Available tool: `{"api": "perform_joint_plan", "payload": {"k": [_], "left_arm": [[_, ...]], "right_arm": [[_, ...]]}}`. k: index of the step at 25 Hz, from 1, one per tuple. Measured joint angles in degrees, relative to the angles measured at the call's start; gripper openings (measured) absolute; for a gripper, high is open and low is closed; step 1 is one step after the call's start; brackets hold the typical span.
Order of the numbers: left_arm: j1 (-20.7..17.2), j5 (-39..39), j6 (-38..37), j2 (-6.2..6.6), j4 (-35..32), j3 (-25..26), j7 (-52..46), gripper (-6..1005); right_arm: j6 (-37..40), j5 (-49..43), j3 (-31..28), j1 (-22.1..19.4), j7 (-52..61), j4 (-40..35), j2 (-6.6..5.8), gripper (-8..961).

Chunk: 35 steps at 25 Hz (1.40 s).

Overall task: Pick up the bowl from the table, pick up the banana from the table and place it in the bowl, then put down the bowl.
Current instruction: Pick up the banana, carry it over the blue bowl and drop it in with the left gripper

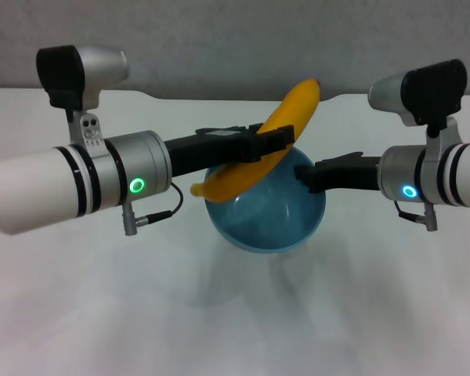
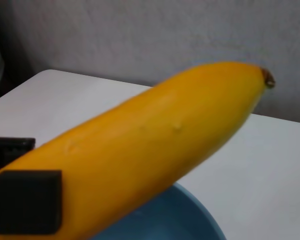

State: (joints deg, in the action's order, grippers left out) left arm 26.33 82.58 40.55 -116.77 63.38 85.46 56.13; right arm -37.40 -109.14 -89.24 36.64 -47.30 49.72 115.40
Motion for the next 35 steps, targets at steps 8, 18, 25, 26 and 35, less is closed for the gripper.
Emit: {"api": "perform_joint_plan", "payload": {"k": [8,18,25,26,35], "left_arm": [[0.39,-3.98,0.62,0.18,1.15,0.15,2.42,518],[0.09,-6.92,1.06,0.1,1.51,-1.03,2.81,516],[1.18,-10.71,1.41,-0.01,-1.31,-1.95,3.46,518],[1.21,-11.36,1.42,-0.02,-1.41,-2.07,3.88,518],[2.91,-17.01,1.92,-0.04,-6.7,-2.98,8.46,520]], "right_arm": [[0.11,0.07,-0.21,-0.19,0.04,-1.2,0.0,36],[0.19,0.07,-0.49,0.13,-0.2,-2.2,-0.08,36],[0.26,0.07,-0.35,0.72,-0.13,-2.01,-0.08,35],[0.28,0.07,-0.32,0.85,-0.12,-2.0,-0.06,35],[0.48,1.99,0.41,1.24,-0.36,-1.46,0.0,35]]}}
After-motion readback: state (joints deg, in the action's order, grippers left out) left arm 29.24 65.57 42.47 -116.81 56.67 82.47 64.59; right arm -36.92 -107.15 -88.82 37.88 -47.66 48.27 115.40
